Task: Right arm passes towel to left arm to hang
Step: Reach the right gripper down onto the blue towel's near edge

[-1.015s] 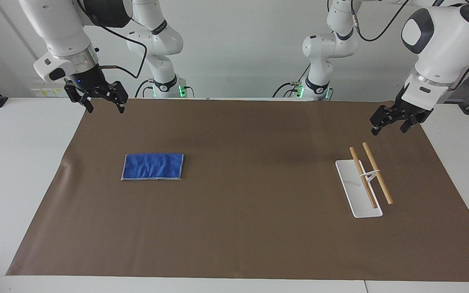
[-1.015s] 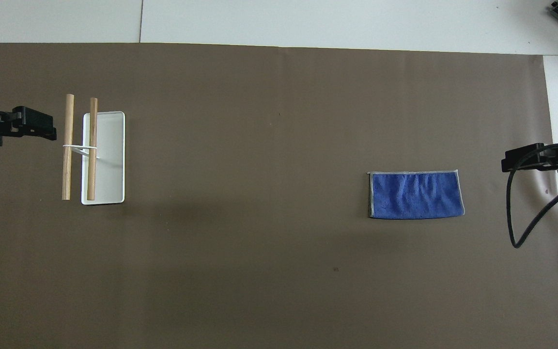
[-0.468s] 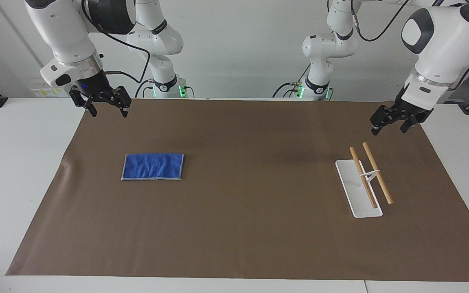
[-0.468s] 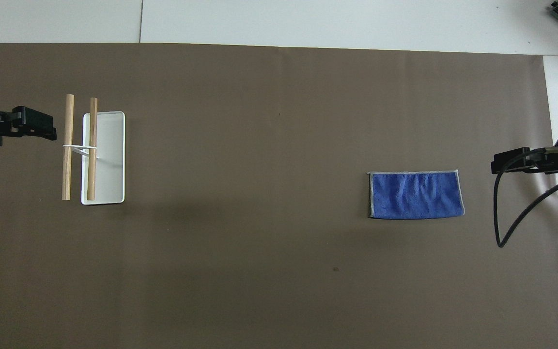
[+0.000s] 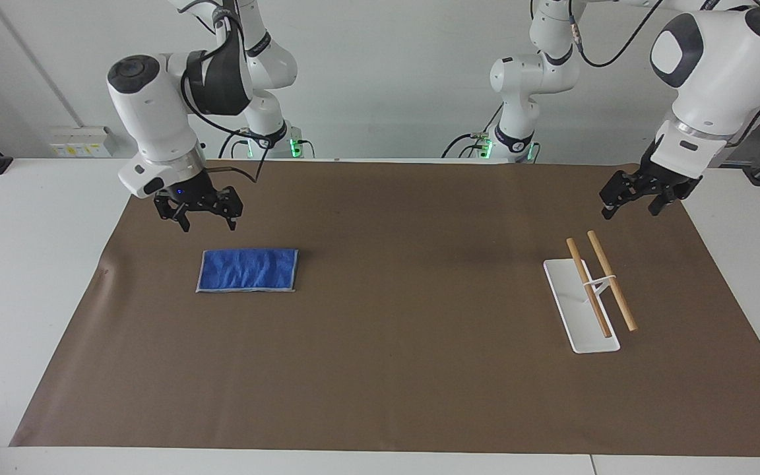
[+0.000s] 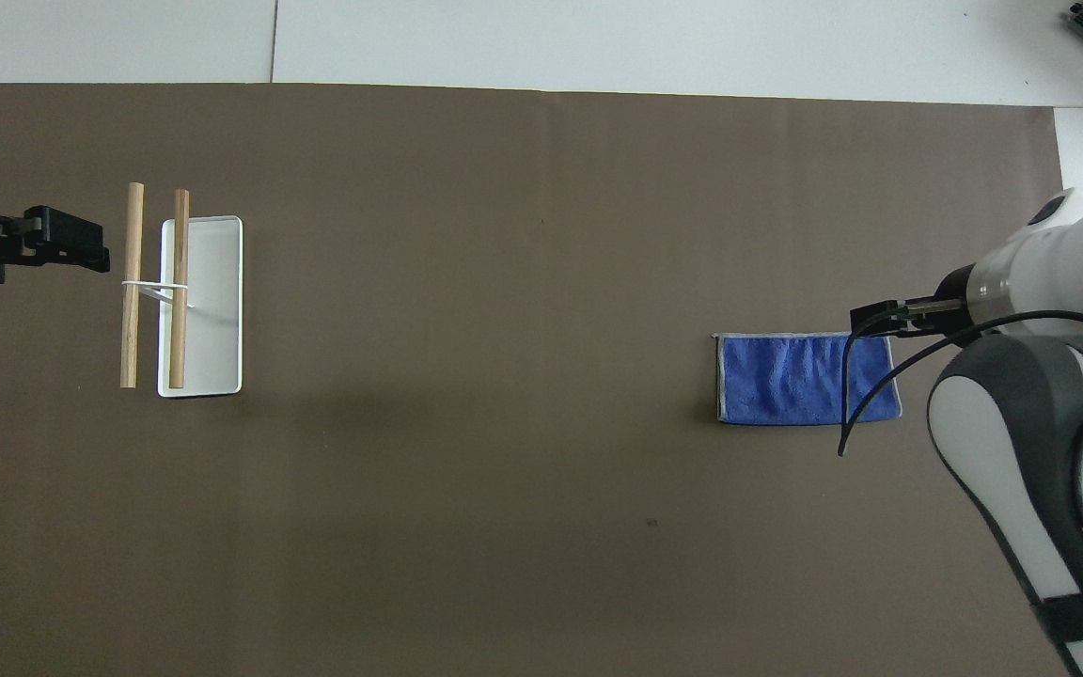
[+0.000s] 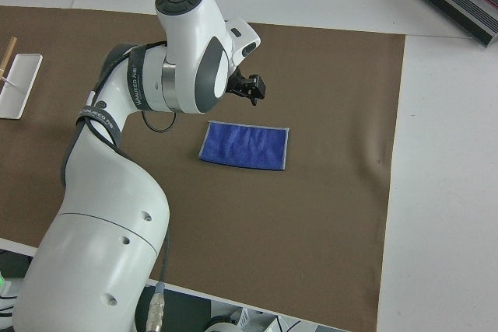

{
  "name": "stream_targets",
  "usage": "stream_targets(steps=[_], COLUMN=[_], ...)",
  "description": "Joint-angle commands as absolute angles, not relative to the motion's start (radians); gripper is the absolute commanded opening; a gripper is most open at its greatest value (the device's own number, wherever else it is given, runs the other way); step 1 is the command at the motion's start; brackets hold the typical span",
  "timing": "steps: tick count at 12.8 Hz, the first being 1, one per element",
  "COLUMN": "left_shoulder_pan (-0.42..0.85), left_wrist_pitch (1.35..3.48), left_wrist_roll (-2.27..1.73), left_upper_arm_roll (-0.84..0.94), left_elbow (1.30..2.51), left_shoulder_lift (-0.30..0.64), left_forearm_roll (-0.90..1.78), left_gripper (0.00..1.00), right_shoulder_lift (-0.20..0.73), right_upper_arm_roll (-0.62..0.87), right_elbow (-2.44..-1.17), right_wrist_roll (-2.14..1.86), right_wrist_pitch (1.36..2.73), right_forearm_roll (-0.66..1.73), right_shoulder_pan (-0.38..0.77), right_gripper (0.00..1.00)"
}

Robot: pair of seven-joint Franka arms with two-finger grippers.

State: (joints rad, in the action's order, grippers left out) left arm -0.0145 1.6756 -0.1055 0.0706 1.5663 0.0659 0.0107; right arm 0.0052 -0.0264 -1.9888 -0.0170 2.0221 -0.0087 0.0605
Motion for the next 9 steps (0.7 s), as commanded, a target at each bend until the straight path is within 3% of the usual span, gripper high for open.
stream_targets(steps=[1, 5, 9], left_shoulder_pan=[-0.018, -0.018, -0.018], left_wrist_pitch=[1.681, 1.681, 1.681], left_wrist_roll=[-0.097, -0.097, -0.098], left_upper_arm_roll=[0.067, 0.067, 0.067], left_elbow=[1.592, 1.592, 1.592], left_shoulder_lift=[0.043, 0.043, 0.043], left_forearm_roll=[0.029, 0.029, 0.029], left_gripper=[1.00, 1.00, 1.00], right_shoulder_lift=[0.034, 0.078, 0.084], right_upper_arm_roll=[-0.026, -0.026, -0.025], right_elbow=[-2.103, -2.265, -2.318], right_wrist_roll=[-0.106, -0.138, -0.176], right_wrist_pitch=[2.165, 2.405, 2.454], right_forearm_roll=[0.000, 0.002, 0.006], right_shoulder_pan=[0.049, 0.043, 0.018], right_gripper=[1.00, 1.00, 1.00])
